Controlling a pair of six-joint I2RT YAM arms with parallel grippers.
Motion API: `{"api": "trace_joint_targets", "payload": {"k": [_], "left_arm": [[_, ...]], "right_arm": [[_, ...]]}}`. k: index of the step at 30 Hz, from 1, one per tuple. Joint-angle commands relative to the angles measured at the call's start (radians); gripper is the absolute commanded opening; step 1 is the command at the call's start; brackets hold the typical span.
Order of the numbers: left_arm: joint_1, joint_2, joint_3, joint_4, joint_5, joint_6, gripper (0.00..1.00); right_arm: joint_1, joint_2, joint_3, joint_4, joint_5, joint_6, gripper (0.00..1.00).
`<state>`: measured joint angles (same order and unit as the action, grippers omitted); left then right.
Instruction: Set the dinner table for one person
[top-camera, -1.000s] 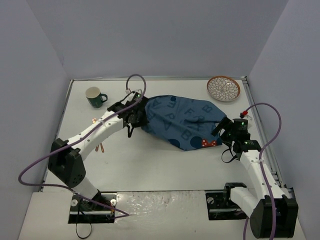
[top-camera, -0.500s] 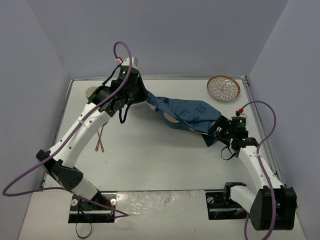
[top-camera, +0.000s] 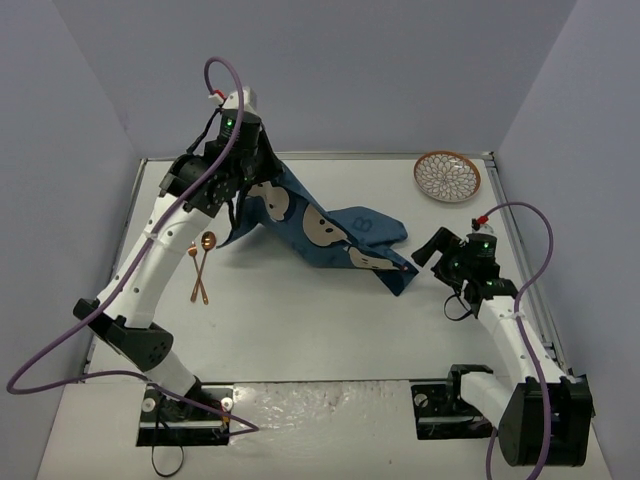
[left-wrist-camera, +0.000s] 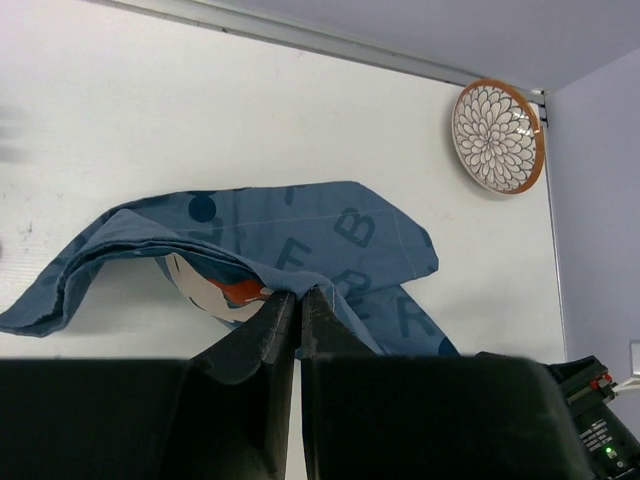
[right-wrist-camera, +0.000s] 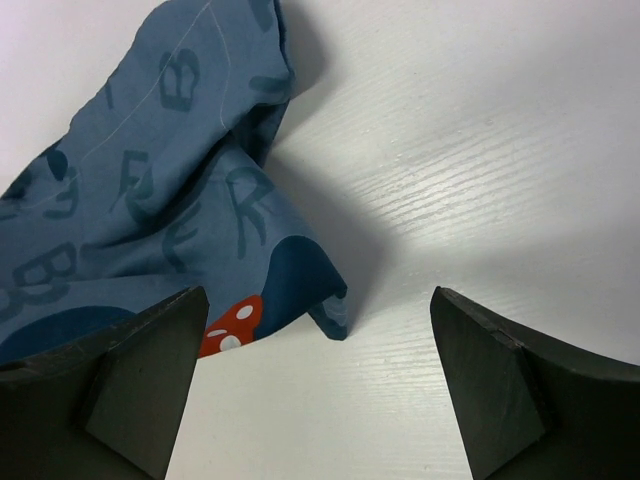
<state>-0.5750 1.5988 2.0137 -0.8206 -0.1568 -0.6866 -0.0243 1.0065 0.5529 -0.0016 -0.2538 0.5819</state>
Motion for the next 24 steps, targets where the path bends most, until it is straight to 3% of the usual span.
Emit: {"api": "trace_joint_targets", "payload": {"k": [1, 7, 14, 24], "left_arm": [[0.008, -0.004, 0.099, 0.021, -0.018, 0.032, 0.0], [0.009, -0.007, 0.096, 0.026, -0.017, 0.033, 0.0], [0.01, -0.001, 0.1, 0.029, -0.02, 0.03, 0.0], [0.012, 0.002, 0.112, 0.03, -0.01, 0.027, 0.0]], "right_arm": [[-0.005, -0.037, 0.002, 0.066, -0.063, -0.037, 0.9], [-0.003, -0.074, -0.114, 0.129, -0.156, -0.071, 0.81], [0.021, -0.049, -0.211, 0.296, -0.203, -0.054, 0.8], [0.13, 0.082, -0.256, 0.497, -0.111, -0.073, 0.79]]}}
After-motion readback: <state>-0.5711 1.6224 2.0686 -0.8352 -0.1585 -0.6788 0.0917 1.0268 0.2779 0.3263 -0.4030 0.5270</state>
